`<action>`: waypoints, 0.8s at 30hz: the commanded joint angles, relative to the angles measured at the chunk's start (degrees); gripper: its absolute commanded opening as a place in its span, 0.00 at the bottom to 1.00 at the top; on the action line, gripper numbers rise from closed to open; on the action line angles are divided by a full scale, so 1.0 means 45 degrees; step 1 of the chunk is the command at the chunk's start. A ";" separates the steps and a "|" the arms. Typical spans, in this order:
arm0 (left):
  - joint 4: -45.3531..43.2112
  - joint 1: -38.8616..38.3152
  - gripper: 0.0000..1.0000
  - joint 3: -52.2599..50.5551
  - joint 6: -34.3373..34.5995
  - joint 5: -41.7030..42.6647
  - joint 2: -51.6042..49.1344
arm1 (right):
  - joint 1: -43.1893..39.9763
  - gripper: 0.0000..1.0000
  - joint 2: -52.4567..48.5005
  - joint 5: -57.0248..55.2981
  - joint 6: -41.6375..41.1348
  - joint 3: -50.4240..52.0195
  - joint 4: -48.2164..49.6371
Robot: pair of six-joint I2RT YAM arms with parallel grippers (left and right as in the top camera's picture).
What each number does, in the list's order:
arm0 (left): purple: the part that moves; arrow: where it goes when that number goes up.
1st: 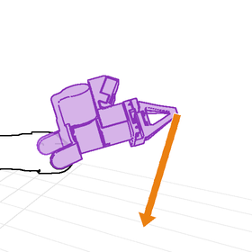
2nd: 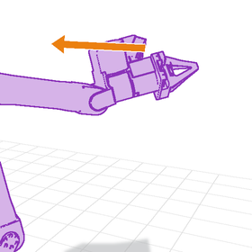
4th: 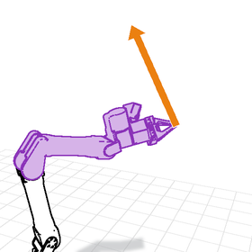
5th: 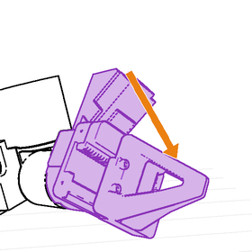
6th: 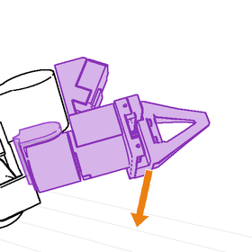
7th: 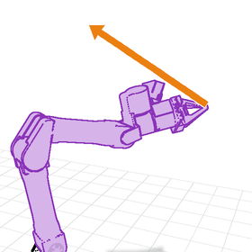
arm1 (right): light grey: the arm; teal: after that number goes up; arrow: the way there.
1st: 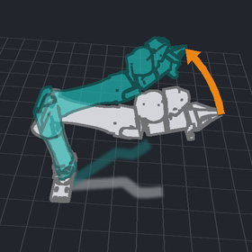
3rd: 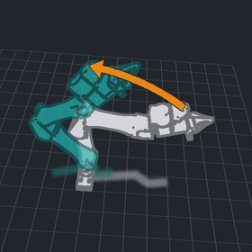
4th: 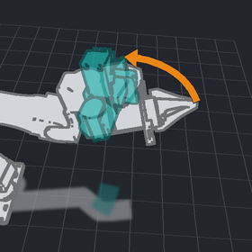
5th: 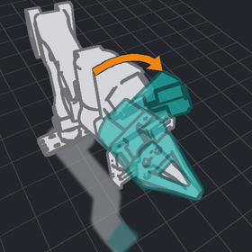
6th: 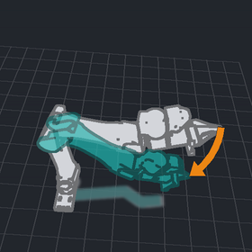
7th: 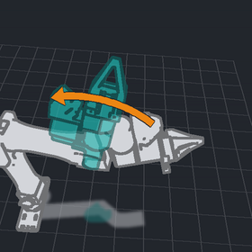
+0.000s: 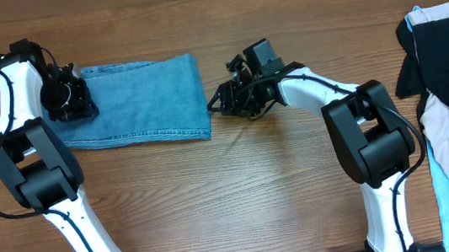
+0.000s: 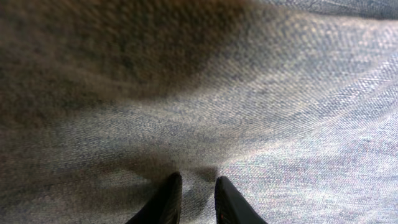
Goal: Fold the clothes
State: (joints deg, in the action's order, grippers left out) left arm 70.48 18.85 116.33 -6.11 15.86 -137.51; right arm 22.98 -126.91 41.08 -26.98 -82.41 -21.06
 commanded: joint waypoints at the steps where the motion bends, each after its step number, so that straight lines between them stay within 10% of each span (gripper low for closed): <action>1: 0.0321 0.0141 0.22 0.0102 0.0078 -0.0015 -0.0034 | 0.0384 0.55 -0.0209 -0.0437 0.0078 0.0228 -0.0029; 10: 0.1943 0.0141 0.22 0.2365 0.0078 0.0160 -0.0019 | 0.1962 0.46 -0.0238 -0.0738 0.0083 0.0228 0.0291; 15: 0.3643 0.0146 0.22 0.4138 0.0019 0.0136 -0.0010 | 0.1724 0.05 -0.0165 -0.0651 0.0087 0.0223 0.0044; 24: 0.4862 0.0175 0.34 0.5260 0.0053 0.0748 -0.0010 | -0.1851 0.04 0.1506 -0.3453 0.2365 0.0223 -0.3944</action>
State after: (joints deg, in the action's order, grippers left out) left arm 91.68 19.18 138.56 -6.15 16.45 -137.60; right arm 20.73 -124.31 33.80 -21.28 -81.93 -35.70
